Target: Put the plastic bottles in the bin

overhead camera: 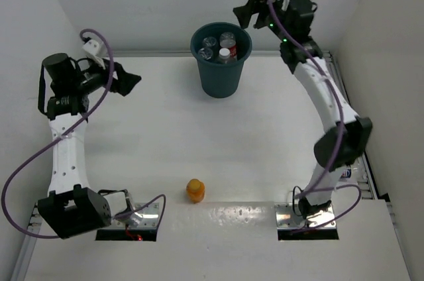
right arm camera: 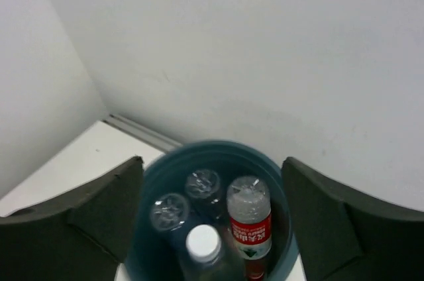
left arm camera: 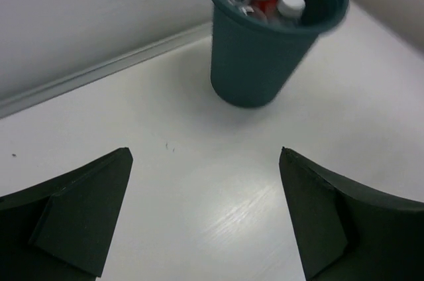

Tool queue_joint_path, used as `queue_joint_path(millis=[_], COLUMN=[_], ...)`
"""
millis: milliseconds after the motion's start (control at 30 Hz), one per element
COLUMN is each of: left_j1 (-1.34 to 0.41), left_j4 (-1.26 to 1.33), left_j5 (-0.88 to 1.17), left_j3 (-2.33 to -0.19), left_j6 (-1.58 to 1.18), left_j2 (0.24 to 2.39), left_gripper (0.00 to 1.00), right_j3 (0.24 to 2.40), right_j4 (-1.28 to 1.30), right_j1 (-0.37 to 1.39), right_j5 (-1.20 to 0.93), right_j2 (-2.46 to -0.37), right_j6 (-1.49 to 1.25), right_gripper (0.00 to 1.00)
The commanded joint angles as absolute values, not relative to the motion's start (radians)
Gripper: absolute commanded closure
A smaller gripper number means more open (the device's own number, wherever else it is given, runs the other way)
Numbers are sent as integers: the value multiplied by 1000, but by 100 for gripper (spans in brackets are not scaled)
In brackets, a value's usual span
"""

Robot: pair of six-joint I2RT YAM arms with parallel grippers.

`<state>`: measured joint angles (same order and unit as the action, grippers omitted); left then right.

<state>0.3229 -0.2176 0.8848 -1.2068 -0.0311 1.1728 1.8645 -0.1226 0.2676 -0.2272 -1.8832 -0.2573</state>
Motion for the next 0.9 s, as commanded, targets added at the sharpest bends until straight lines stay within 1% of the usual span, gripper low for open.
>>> queue_joint_path(millis=[0,33,67,100,133,167,200,233,267,300,367,400,500,533,567,667,733,800,833,867], left_j1=[234,198,160,120,39,3,-52,-76,-96,-113,-152,-172,-192,-202,-212,-232,-242,-253,-264,-273], left_j4=[-648,-751,-914,-967,-995,-996,-996,-996,-982,-973,-963,-954,-934,-934,-921,-896,-870,-861,-861,-850], left_j5=[1075,1075,1054,1001,967,930,869,842,819,793,784,784,784,784,784,804,804,795,795,773], left_j3=[-1297,-1307,-1307,-1284,-1260,-1232,-1177,-1154,-1135,-1108,-1097,-1088,-1088,-1088,-1088,-1088,-1088,-1077,-1077,-1068], left_j6=[476,585,779,852,897,932,945,954,954,954,954,954,933,924,923,894,871,859,850,839], left_j2=[1166,1166,1157,1157,1125,1108,1073,1057,1045,1034,1025,1025,1048,1048,1048,1058,1068,1068,1068,1068], left_gripper=[0,0,0,0,0,0,0,0,0,0,0,0,0,0,0,0,0,0,0,0], right_j3=[1818,1803,1784,1741,1686,1660,1601,1583,1562,1551,1510,1476,1378,1279,1244,1100,1055,1026,1017,981], right_j4=[33,79,251,308,406,510,623,679,796,921,1036,1165,1288,1296,1308,1318,1316,1301,1275,1269], right_j1=[247,245,227,219,218,207,206,201,196,196,192,161,123,108,100,43,-52,-156,-264,-300], right_j5=[-320,-325,-351,-359,-347,-331,-260,-247,-224,-207,-117,-68,18,84,147,228,232,174,132,91], right_j2=[-1662,-1608,-1553,-1528,-1472,-1424,-1364,-1350,-1326,-1313,-1271,-1261,-1181,-1148,-1135,-1082,-1078,-1085,-1091,-1092], right_j6=[-198,-149,-123,-94,-24,-8,105,141,181,283,519,620,787,822,915,1001,1026,1081,1098,1174], right_gripper=[19,19,19,19,19,19,18,18,18,18,18,20,21,22,23,23,23,22,22,19])
